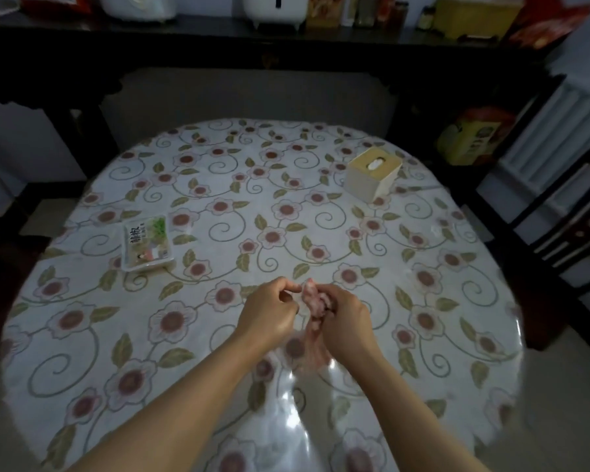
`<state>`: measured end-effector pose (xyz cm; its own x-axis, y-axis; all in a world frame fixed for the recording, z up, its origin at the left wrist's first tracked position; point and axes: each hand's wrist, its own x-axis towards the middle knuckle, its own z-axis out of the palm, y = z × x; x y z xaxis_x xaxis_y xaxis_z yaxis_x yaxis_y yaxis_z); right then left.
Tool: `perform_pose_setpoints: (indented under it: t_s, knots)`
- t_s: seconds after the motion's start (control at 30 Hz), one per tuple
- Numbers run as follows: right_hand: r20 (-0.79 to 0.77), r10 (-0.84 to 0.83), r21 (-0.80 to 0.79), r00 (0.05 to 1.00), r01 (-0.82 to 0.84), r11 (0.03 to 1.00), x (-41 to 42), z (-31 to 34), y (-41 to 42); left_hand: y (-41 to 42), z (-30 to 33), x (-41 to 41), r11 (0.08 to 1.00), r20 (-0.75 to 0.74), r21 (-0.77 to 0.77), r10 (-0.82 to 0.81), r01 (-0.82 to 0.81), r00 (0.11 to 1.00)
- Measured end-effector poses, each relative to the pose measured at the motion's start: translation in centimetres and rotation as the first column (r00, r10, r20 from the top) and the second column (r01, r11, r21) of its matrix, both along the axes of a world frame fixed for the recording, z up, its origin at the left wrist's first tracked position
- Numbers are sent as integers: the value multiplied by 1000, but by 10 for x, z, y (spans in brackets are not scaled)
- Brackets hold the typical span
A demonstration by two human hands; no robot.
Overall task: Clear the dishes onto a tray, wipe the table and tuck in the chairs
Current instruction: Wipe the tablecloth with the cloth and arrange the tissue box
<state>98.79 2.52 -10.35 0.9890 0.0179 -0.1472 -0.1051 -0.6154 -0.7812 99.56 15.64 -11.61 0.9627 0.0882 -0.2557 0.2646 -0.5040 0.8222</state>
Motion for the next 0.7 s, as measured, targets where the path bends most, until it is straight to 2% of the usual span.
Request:
perform_pose_setpoints:
  t_s: [0.17,0.33,0.53,0.7]
  knots:
    - [-37,-114,-18,993,113,993,35,-12,-11,10,-13,45,990,-14,141,-22,24,1000]
    - [-51,-188,-66,981,185,981,74,-31,-22,9,-37,84,980,-34,183,-72,77,997]
    - [-45,-252,-46,967,250,967,123,-53,-60,-15,-66,125,967,-62,217,-120,130,991]
    - [23,-257,-59,966,258,964,181,-69,-99,-47,-83,165,961,-42,252,-104,111,994]
